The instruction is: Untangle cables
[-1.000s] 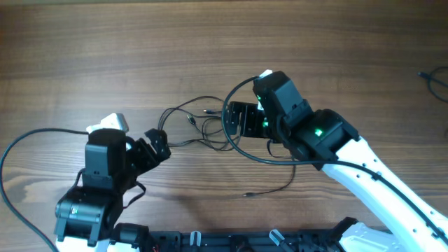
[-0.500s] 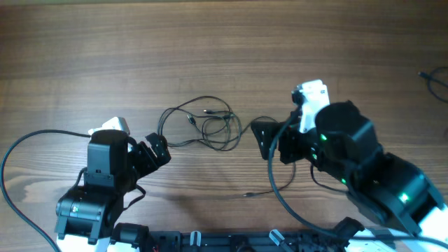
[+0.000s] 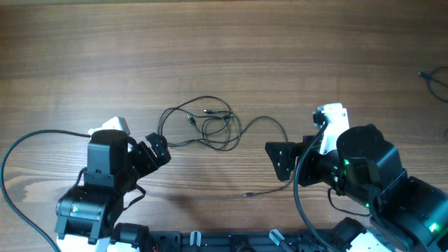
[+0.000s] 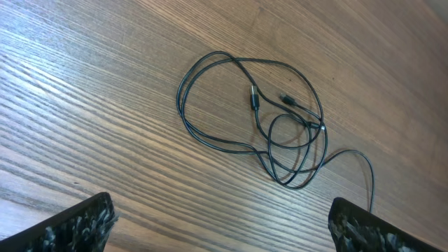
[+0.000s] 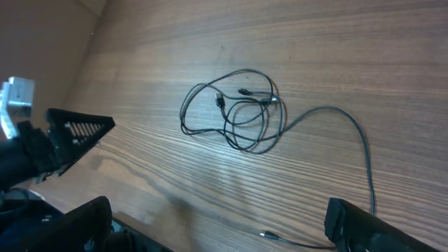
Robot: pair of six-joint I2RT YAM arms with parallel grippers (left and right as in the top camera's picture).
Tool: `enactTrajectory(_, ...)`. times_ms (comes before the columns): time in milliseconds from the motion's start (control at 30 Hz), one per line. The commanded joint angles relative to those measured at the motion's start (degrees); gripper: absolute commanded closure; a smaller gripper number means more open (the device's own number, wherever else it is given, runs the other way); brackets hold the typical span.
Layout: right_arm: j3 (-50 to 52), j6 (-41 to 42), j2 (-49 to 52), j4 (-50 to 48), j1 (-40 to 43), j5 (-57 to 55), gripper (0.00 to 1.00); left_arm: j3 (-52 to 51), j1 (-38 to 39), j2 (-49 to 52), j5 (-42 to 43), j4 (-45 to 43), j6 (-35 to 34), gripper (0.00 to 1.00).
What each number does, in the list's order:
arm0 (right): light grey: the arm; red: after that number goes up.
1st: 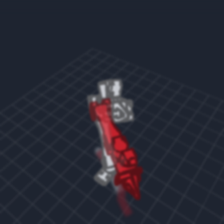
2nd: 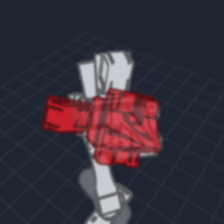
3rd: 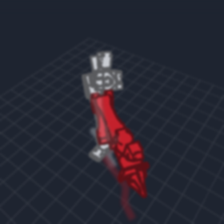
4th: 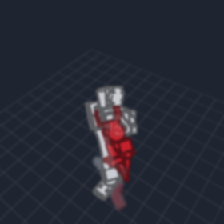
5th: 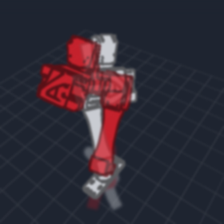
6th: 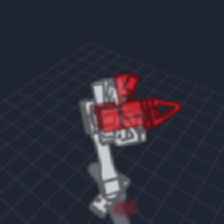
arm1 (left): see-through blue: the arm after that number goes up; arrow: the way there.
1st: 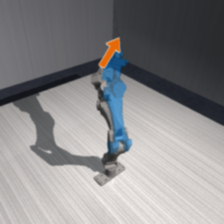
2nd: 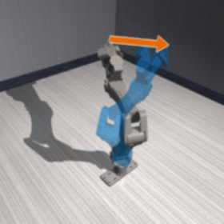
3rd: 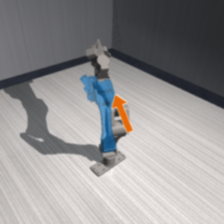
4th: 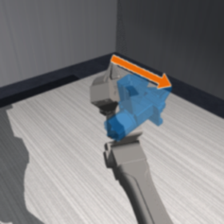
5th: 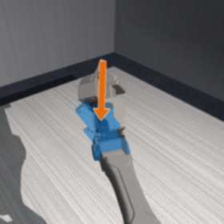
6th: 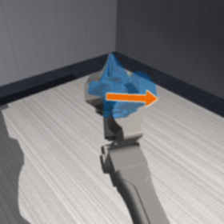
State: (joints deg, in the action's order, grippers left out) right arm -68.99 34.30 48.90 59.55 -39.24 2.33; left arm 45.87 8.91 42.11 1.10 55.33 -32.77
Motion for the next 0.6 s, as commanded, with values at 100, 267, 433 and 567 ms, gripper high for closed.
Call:
enactTrajectory(100,5.29,13.75,0.81,0.92,-0.17,-11.13,0.00,0.11,-0.35,0.00,-0.98,0.02,1.05,0.00)
enactTrajectory(267,9.94,25.64,4.13,-2.99,-0.17,-13.70,0.00,0.11,-0.35,0.00,-0.96,0.02,1.05,0.00)
enactTrajectory(433,11.43,25.51,12.37,-5.53,-0.17,-12.55,0.00,0.11,-0.35,0.00,-0.98,0.02,1.05,0.00)
enactTrajectory(567,11.43,17.33,19.19,-11.15,-0.17,-9.38,0.00,0.11,-0.35,0.00,-0.96,0.02,1.05,0.00)
